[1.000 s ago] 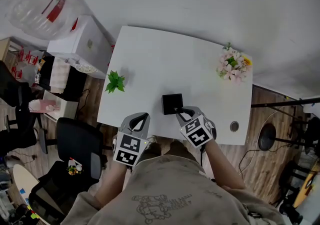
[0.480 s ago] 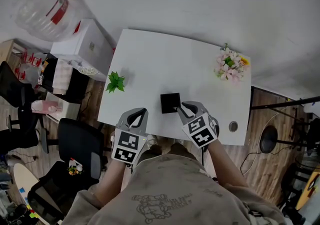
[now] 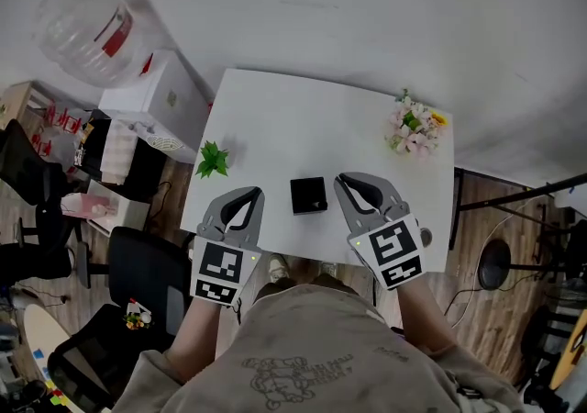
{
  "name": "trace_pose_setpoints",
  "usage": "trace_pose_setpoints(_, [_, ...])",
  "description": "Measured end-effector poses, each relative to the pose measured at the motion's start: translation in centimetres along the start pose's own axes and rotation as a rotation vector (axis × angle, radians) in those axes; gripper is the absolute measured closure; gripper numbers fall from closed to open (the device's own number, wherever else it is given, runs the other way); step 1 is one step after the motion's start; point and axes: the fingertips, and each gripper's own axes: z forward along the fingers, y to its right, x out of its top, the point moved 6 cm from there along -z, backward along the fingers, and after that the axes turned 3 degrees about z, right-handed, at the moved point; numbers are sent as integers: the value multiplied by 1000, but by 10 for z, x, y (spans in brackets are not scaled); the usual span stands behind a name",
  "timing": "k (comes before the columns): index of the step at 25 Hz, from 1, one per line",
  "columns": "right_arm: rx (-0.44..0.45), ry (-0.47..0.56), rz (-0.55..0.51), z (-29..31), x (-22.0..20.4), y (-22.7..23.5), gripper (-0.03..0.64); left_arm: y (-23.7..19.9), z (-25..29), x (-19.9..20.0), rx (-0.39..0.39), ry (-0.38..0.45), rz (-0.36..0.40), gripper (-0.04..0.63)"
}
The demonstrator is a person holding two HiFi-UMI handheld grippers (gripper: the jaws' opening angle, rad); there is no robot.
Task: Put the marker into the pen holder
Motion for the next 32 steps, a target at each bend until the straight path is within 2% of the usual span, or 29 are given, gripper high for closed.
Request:
trace_pose_setpoints(5, [-34, 125, 4, -29, 29, 5, 588, -10, -23, 35, 74, 112, 20, 595])
trace_pose_setpoints(8, [-52, 223, -3, -50, 47, 4, 588, -11, -39, 57, 104, 160, 58, 595])
trace_pose_setpoints(11, [-64, 330, 5, -73, 66, 4, 588, -11, -54, 84, 127, 243, 94, 595])
trace_pose_setpoints(16, [-70, 475, 8, -103, 88, 5, 588, -11, -70, 106, 145, 372, 63, 595])
trace_pose_setpoints(21, [-77, 513, 0, -112, 89, 5, 589, -14, -80, 108, 177, 418, 61, 595])
trace_pose_setpoints(25, [-92, 496, 30, -108, 79, 6, 589, -13, -77, 105, 174, 440, 51, 595])
trace_pose_setpoints(29, [-44, 484, 111, -103, 72, 11, 589, -9, -75, 108, 174, 462, 64, 595])
trace_pose_setpoints(32, [-42, 479, 117, -103, 72, 14, 589, -6, -73, 108, 174, 460, 85, 595])
